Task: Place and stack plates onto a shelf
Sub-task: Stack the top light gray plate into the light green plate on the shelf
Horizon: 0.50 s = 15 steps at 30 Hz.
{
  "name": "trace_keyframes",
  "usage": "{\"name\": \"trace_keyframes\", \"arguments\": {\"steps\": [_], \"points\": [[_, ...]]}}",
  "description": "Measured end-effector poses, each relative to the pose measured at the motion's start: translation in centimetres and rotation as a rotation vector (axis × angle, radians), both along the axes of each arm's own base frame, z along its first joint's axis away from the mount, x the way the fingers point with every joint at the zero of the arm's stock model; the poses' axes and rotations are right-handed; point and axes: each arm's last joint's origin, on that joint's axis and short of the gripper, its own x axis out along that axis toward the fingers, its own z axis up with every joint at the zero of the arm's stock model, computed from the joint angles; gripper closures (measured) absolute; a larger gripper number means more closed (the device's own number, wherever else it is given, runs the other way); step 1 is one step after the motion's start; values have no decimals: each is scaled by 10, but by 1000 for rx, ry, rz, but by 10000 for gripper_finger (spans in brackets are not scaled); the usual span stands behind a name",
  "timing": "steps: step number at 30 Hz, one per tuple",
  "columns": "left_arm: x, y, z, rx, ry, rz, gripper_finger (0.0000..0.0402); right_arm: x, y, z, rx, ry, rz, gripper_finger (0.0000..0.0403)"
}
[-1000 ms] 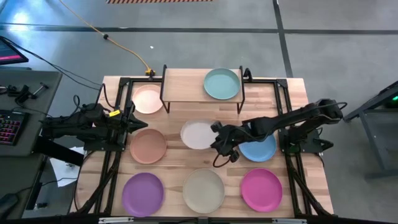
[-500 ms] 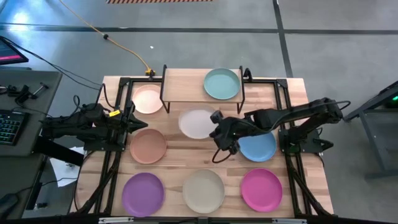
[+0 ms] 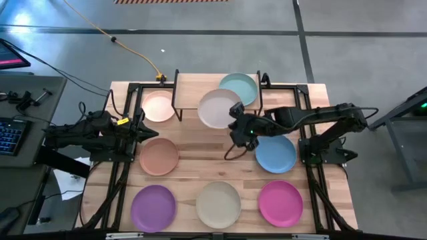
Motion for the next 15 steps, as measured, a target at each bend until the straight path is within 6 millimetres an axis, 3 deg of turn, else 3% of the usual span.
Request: {"name": "trace_keyframes", "arguments": {"steps": [15], "points": [[0, 0, 0, 0, 1, 0, 401, -21, -78, 14, 85, -63, -227, 403]]}}
